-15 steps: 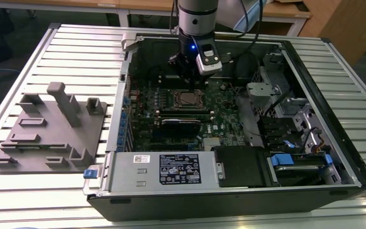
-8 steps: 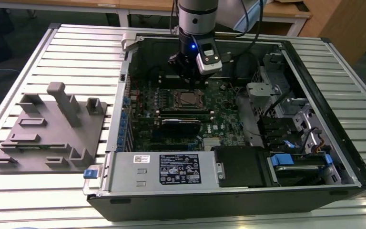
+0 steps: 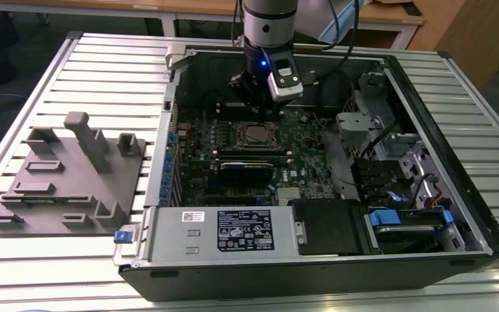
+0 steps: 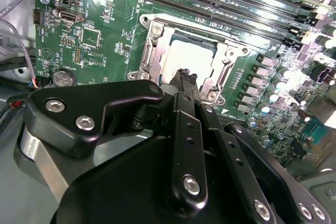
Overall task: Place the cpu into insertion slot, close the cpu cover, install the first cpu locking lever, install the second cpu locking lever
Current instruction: 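Install the second cpu locking lever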
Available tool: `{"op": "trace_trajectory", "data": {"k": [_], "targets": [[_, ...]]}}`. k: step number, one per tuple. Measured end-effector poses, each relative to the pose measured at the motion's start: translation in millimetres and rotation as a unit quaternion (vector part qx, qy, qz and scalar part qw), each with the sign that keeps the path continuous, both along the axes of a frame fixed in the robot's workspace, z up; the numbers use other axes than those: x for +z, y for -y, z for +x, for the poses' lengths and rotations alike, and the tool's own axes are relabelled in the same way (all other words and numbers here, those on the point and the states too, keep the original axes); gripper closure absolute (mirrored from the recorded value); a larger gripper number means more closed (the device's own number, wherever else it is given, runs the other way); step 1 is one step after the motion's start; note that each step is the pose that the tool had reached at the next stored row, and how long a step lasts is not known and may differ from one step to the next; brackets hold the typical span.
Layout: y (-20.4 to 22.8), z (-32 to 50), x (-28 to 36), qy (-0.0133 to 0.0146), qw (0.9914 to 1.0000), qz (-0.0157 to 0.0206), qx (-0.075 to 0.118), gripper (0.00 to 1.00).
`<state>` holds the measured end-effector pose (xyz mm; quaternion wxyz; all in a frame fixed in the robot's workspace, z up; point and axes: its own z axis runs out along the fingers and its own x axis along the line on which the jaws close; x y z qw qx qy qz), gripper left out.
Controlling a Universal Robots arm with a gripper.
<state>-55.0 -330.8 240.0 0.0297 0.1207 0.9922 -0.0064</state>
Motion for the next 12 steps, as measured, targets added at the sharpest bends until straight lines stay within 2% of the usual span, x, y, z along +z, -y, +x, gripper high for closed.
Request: {"op": "trace_trajectory", "data": {"k": [12], "targets": [[2.9, 0.0, 0.5, 0.0000, 1.00000, 0.0000, 0.000, 0.90]]}}
